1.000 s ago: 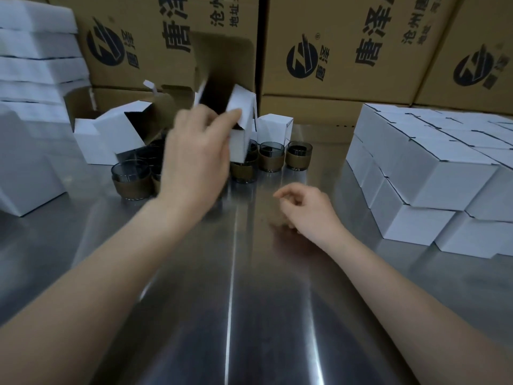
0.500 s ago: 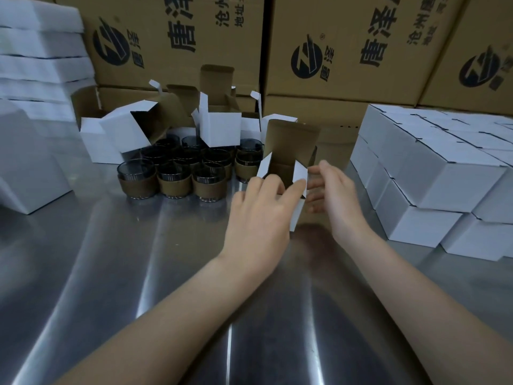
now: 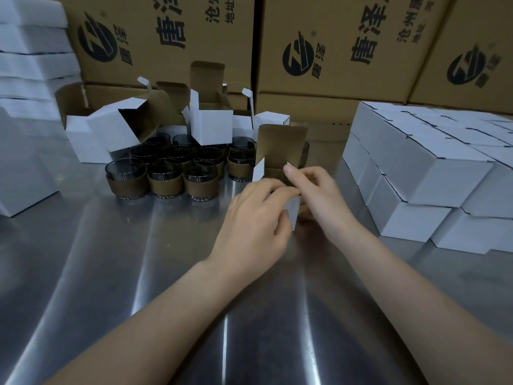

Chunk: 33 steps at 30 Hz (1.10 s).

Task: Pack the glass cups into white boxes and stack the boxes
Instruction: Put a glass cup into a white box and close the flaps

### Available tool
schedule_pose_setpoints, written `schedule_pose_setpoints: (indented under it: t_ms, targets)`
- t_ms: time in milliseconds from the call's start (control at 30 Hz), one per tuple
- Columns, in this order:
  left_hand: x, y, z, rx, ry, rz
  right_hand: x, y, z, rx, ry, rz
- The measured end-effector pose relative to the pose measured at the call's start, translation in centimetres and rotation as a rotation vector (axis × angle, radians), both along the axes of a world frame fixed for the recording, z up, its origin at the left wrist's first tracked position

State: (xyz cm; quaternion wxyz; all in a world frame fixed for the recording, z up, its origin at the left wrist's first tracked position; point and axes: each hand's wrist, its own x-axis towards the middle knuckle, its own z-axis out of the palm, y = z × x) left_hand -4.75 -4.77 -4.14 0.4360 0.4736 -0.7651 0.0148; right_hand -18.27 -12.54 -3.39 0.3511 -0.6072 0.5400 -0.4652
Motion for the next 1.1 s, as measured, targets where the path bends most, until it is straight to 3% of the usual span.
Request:
schedule_pose_setpoints:
  t_ms: [167,500,767,1100]
  targets:
    - [0.1,-0.3,-0.1,-0.115,0.119,0.135,0.4,0.4,0.5,-0.035,0.010,-0.017]
    - [0.7,-1.3,-0.2,0.240,0.113,0.120,0.3,0.4,0.7,-0.136,0.050,-0.091]
    - [0.8,-1.6,-0.3,0.256,0.190,0.099,0.6,0.6,1.0,-0.148,-0.036,-0.145]
    - [0.4,-1.3,-0.1,0.411,0.508,0.055,0.3,0.8,1.2,-0.186,-0.044,-0.132]
